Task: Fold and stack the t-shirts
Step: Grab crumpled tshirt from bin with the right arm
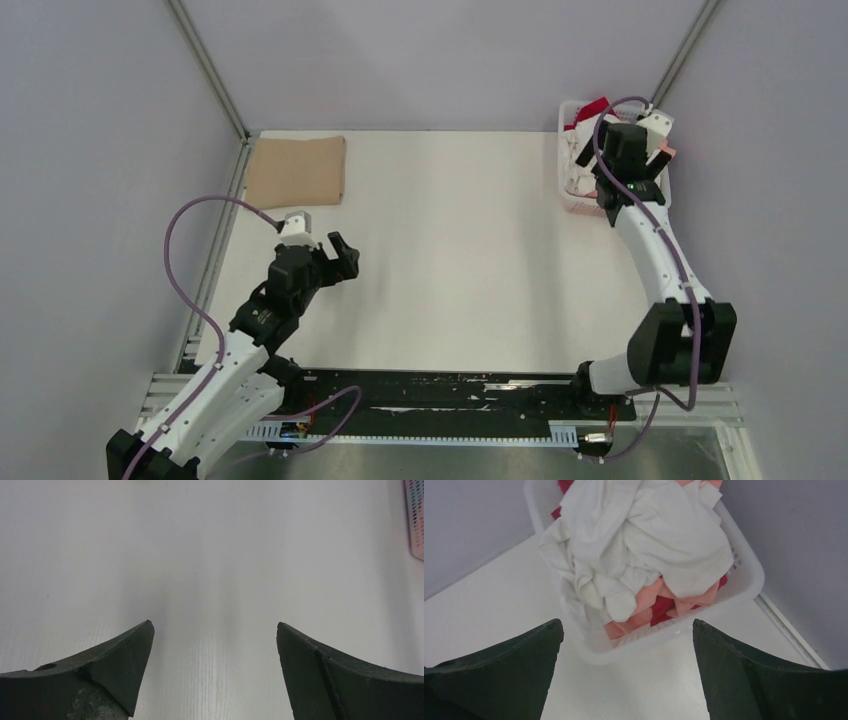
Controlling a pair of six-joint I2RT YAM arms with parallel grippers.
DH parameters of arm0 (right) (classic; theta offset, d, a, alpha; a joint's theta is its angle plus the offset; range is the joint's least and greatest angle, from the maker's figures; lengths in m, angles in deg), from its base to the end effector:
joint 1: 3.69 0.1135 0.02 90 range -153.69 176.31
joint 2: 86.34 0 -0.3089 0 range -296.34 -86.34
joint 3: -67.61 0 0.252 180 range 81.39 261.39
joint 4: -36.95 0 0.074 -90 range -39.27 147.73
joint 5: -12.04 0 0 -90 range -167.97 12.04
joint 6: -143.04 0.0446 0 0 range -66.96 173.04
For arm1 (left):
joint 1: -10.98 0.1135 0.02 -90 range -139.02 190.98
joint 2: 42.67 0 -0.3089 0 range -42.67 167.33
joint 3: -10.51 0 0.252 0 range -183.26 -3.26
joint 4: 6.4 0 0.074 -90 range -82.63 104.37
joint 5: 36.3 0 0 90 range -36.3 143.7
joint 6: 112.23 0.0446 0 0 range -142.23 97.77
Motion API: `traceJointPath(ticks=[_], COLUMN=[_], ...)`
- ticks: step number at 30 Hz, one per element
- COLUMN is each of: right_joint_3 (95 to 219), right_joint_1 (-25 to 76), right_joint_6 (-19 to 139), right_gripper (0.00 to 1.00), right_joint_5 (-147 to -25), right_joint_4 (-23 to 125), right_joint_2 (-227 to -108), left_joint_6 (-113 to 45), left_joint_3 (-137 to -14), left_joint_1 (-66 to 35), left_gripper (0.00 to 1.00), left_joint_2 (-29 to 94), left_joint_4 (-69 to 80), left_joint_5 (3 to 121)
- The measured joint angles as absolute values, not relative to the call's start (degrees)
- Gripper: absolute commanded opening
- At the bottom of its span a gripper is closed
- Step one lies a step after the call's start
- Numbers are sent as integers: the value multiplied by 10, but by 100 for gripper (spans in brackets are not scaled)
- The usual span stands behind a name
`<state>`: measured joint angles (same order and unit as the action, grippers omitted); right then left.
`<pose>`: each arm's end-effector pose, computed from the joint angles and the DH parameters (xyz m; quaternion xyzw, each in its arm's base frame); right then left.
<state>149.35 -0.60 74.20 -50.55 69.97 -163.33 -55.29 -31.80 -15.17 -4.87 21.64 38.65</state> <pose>0.3023 -0.0042 0.3815 0.2510 0.8045 -0.0941 0.5300 0.1258 -0.0489 0.2759 -0.1216 0.8234 -0.1732 0.5265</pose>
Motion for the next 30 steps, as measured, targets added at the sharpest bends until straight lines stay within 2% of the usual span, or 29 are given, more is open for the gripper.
traceJointPath(ticks=[4, 9, 11, 12, 17, 18, 20, 30], right_joint_3=[1621, 1721, 1757, 1781, 1861, 1867, 1874, 1883], right_joint_1=[-79, -120, -124, -124, -120, -119, -119, -112], right_joint_6=[685, 640, 633, 631, 627, 626, 630, 617], right_gripper=[99, 93, 86, 78, 27, 20, 14, 0], right_joint_5=[-534, -608, -630, -639, -658, -656, -644, -589], right_joint_4=[691, 697, 704, 706, 708, 709, 712, 724], right_joint_2=[-1785, -1924, -1968, -1993, -2077, -2083, -2086, -2046], left_joint_6=[-551, -549, -547, -547, -547, -547, -547, -549], left_joint_3=[-318, -318, -318, -318, -318, -318, -318, -318], left_joint_1=[-152, -152, -152, -152, -152, -152, -152, -152], left_gripper=[100, 100, 100, 100, 100, 100, 100, 100], left_joint_2=[-33, -2, 9, 14, 34, 36, 37, 35], left_joint_4=[214, 212, 212, 212, 212, 213, 212, 212], left_joint_5=[383, 377, 375, 374, 370, 370, 371, 378])
